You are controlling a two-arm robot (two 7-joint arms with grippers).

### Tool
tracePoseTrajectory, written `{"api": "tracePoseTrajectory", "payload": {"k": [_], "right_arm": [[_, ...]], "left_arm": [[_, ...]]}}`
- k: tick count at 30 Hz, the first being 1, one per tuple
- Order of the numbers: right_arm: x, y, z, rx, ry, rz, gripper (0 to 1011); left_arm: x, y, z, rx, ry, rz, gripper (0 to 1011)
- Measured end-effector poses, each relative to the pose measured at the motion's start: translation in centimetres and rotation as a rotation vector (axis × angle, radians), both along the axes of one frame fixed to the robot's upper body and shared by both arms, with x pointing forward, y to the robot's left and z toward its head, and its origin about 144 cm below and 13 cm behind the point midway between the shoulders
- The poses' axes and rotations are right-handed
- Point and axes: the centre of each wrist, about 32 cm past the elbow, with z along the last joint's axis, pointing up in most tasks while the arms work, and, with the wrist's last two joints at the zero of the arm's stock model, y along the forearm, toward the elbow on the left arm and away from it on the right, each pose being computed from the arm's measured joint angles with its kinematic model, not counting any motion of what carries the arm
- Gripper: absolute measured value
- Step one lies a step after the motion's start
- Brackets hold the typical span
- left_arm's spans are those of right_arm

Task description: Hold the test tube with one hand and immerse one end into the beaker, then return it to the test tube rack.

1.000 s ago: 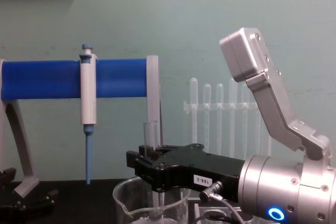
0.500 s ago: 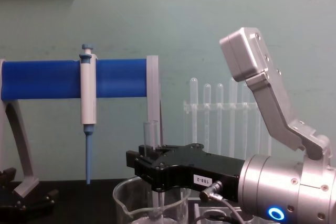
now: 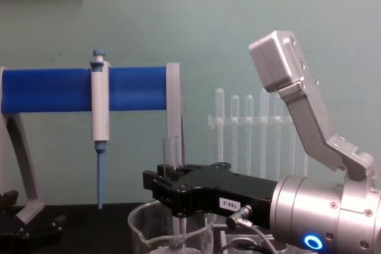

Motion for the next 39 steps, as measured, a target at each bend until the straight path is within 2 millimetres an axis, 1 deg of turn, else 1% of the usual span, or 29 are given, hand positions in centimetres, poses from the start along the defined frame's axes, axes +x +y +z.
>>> {"api": "tracePoseTrajectory", "payload": {"k": [39], "right_arm": [[0.0, 0.0, 0.0, 0.0, 0.0, 0.0, 224]], "left_arm": [[0.0, 0.0, 0.0, 0.0, 0.0, 0.0, 1000]]}}
